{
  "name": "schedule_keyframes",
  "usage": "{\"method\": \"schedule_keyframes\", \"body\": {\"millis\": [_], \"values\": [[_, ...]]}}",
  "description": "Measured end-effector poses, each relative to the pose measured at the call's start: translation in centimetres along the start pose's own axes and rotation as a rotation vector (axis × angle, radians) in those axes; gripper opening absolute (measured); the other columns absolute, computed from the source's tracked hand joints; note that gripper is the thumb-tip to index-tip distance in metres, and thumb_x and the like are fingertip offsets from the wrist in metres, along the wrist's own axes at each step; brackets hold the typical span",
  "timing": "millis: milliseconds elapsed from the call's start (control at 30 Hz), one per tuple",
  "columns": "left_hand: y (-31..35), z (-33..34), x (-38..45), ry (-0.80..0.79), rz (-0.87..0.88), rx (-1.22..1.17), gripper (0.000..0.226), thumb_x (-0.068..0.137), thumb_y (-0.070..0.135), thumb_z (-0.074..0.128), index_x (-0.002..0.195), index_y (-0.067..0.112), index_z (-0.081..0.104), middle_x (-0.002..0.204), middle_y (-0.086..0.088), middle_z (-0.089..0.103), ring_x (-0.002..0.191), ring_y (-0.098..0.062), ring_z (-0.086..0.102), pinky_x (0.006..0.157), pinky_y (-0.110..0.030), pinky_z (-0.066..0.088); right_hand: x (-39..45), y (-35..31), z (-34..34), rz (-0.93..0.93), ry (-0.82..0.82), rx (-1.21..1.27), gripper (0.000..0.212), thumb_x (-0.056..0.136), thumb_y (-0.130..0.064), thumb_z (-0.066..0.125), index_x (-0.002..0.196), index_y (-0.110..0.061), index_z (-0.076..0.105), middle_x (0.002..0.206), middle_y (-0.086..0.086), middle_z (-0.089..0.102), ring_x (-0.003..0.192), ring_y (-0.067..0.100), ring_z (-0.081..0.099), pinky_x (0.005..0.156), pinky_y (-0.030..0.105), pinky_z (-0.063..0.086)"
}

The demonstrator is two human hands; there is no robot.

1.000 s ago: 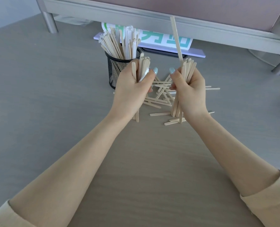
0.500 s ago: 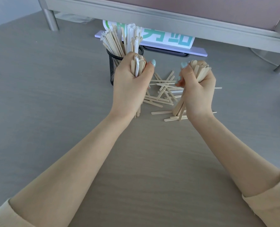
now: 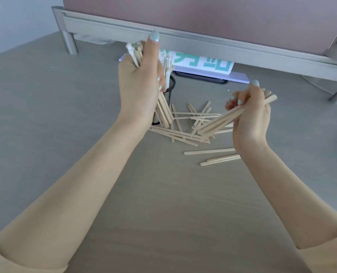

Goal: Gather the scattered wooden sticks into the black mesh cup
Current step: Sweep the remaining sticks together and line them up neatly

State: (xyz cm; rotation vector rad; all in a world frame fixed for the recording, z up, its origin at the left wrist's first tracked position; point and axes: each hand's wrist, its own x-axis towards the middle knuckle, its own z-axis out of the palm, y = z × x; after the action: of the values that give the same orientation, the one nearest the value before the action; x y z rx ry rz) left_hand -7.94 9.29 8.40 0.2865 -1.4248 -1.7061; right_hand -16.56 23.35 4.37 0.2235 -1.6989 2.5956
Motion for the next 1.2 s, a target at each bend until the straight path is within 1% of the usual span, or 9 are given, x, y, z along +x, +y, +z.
{"method": "schedule_keyframes", "body": {"millis": [167,467,533,600,667,733,900,1033,1200], "values": [[2.5,0.7,3.7,0.008,0.123,-0.046,0.044,0.094,0.019,0.044,0.054,0.018,0.027,0.042,0.006,0.026,0.042,-0.015,0.025,0.043,-0.023,0.031,1.9,-1.2,1.3,0.0,0.059,-0.127,0.046,0.084,-0.026,0.042,0.038,-0.025,0.043,0.091,0.005,0.041,0.048,0.004,0.039,0.057,0.021,0.034],[-1.0,0.4,7.5,0.192,0.12,0.24,0.042,0.094,0.035,0.044,0.062,0.008,0.041,0.051,0.004,0.037,0.05,-0.011,0.039,0.054,-0.018,0.037,3.1,-3.1,7.8,-0.142,-0.149,-0.156,0.049,0.094,-0.026,0.042,0.047,-0.016,0.049,0.042,-0.009,0.046,0.041,0.006,0.044,0.048,0.023,0.042],[-2.4,-0.3,7.9,0.194,0.084,0.308,0.046,0.091,0.043,0.044,0.062,0.007,0.04,0.05,0.004,0.034,0.05,-0.018,0.039,0.058,-0.026,0.039,3.5,-3.0,9.1,-0.195,-0.207,-0.22,0.049,0.095,-0.027,0.042,0.048,-0.014,0.049,0.037,-0.009,0.045,0.04,0.01,0.045,0.047,0.025,0.042],[-3.8,-1.0,8.5,0.19,0.057,0.437,0.051,0.081,0.053,0.04,0.059,0.007,0.039,0.055,-0.008,0.041,0.07,-0.035,0.056,0.079,-0.041,0.047,4.1,-2.3,10.0,-0.232,-0.262,-0.332,0.048,0.095,-0.029,0.042,0.05,-0.012,0.05,0.04,-0.003,0.046,0.042,0.015,0.047,0.046,0.025,0.042],[-4.4,-1.5,8.7,0.161,0.012,0.621,0.05,0.082,0.052,0.038,0.064,0.006,0.043,0.072,-0.014,0.047,0.104,-0.037,0.052,0.104,-0.053,0.03,4.7,-1.3,10.6,-0.229,-0.312,-0.485,0.047,0.093,-0.031,0.043,0.05,-0.013,0.051,0.047,0.006,0.047,0.047,0.019,0.051,0.048,0.029,0.049],[-4.9,-1.8,8.6,0.147,-0.009,0.766,0.041,0.09,0.042,0.039,0.069,0.008,0.047,0.083,-0.006,0.05,0.117,-0.03,0.043,0.111,-0.05,0.017,5.2,-0.2,10.7,-0.212,-0.354,-0.626,0.047,0.088,-0.032,0.043,0.045,-0.018,0.052,0.047,0.006,0.047,0.052,0.024,0.054,0.061,0.044,0.055],[-5.5,-2.7,8.1,0.089,0.039,0.893,0.04,0.09,0.035,0.042,0.099,0.002,0.063,0.105,-0.006,0.058,0.125,-0.022,0.035,0.115,-0.046,0.004,5.4,1.2,11.2,-0.201,-0.413,-0.821,0.04,0.087,-0.025,0.04,0.05,-0.014,0.053,0.025,-0.008,0.036,0.033,0.008,0.035,0.046,0.024,0.03],[-5.8,-3.2,7.9,0.068,0.108,0.952,0.043,0.091,0.04,0.044,0.114,0.007,0.059,0.127,-0.005,0.053,0.13,-0.021,0.032,0.115,-0.045,0.004,4.7,3.2,11.8,-0.227,-0.507,-1.059,0.034,0.088,-0.031,0.04,0.061,-0.011,0.047,0.049,-0.004,0.043,0.054,0.023,0.041,0.053,0.029,0.03],[-5.5,-3.6,8.5,-0.007,0.153,0.977,0.041,0.087,0.04,0.046,0.106,0.006,0.06,0.12,-0.008,0.058,0.121,-0.027,0.043,0.111,-0.048,0.018,3.9,4.6,10.6,-0.358,-0.557,-1.124,0.036,0.086,-0.035,0.047,0.056,-0.017,0.038,0.055,-0.003,0.041,0.058,0.022,0.04,0.062,0.028,0.031]]}}
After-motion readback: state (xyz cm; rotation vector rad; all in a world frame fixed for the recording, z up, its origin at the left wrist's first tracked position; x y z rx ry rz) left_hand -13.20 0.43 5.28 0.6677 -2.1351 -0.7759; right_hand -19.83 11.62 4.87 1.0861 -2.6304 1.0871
